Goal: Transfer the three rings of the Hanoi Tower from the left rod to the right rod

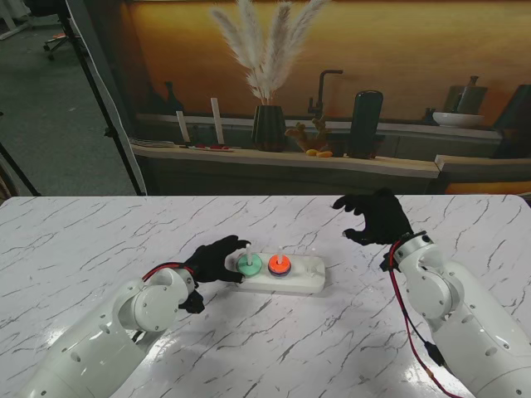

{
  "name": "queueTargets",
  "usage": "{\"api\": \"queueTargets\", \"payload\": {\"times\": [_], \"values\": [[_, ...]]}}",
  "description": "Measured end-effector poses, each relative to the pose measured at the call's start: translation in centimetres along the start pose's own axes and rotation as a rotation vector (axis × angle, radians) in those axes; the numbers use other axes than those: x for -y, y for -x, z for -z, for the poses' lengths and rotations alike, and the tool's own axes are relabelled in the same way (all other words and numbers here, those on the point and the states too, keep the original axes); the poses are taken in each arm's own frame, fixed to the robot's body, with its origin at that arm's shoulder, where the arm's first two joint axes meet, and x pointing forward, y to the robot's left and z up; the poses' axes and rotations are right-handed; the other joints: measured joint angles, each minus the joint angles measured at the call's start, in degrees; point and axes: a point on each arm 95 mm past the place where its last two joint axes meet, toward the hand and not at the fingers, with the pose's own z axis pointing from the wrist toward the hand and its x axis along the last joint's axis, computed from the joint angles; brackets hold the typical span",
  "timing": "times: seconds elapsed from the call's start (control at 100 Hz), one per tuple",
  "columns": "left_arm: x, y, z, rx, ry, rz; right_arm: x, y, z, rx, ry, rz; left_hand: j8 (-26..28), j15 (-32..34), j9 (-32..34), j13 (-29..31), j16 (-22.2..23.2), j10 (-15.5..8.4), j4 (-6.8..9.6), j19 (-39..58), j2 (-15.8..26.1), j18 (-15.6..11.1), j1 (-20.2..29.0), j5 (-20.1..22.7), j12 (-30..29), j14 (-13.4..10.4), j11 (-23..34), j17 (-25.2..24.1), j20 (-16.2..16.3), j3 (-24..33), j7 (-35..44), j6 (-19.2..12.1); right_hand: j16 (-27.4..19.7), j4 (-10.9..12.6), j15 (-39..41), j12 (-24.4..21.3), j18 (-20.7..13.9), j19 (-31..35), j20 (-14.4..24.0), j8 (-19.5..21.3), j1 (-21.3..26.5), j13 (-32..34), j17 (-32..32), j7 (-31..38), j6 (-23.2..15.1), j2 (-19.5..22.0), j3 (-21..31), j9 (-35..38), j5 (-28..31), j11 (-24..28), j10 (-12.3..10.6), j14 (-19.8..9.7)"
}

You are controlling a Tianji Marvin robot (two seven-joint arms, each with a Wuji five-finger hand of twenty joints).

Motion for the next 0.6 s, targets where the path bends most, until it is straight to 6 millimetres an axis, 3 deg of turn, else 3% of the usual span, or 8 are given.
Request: {"api": "queueTargets", "payload": {"times": [0.6], "values": [[-0.58, -0.16, -0.23, -0.006, 0.059, -0.001, 0.39, 0.18, 0.14, 0.006, -0.006, -0.012, 0.0, 2.5, 0.0, 0.8, 2.5, 0.0, 0.00, 4.3, -0.7, 0.0, 0.0, -0.2, 0.0, 0.0, 0.0, 0.3, 2.1, 1.6, -0.8, 0.0, 0.0, 0.0, 0.8, 0.0, 0.0, 0.4, 0.1, 0.0, 0.0, 0.0, 0.4, 0.6, 0.1, 0.0, 0.0, 0.6, 0.0, 0.2, -0.3, 0.0]]}}
